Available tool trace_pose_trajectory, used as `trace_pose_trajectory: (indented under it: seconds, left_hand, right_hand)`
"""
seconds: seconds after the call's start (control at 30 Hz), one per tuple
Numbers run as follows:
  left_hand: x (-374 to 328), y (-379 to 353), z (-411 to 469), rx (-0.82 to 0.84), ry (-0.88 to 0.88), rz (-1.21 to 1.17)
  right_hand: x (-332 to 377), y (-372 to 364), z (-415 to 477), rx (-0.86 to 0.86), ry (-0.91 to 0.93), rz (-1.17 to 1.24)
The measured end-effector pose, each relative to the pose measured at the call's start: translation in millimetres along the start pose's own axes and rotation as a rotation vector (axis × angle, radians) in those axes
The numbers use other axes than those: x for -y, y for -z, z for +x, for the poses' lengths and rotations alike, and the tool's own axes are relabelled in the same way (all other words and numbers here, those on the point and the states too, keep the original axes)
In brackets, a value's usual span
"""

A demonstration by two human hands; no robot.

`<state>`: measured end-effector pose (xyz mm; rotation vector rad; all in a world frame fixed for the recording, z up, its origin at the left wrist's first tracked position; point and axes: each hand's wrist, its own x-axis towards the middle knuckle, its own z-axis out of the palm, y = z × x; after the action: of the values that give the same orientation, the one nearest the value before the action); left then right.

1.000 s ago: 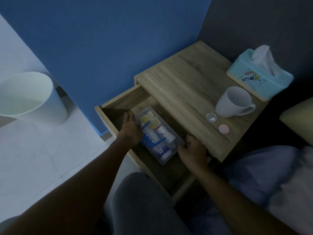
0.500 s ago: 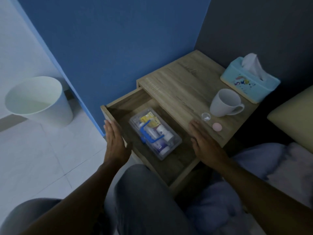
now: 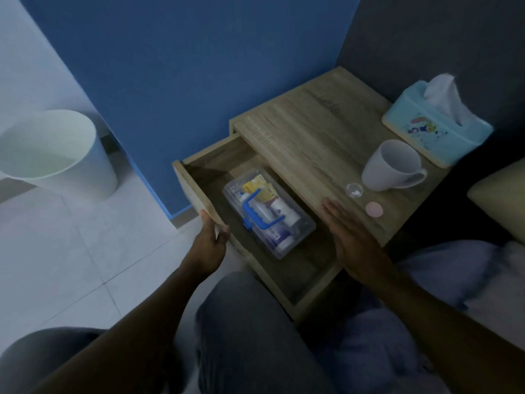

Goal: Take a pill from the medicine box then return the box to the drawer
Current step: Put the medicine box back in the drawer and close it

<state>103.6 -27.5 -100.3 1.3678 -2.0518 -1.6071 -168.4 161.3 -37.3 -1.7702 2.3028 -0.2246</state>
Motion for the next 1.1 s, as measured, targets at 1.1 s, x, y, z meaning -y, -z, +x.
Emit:
trace_pose_trajectory:
  seconds: [1.1]
  left_hand:
    - [-84,-106,113,0.019,-0.083,-0.085]
  right_hand:
    - [-9,-11,3,0.021,0.041,-0.065]
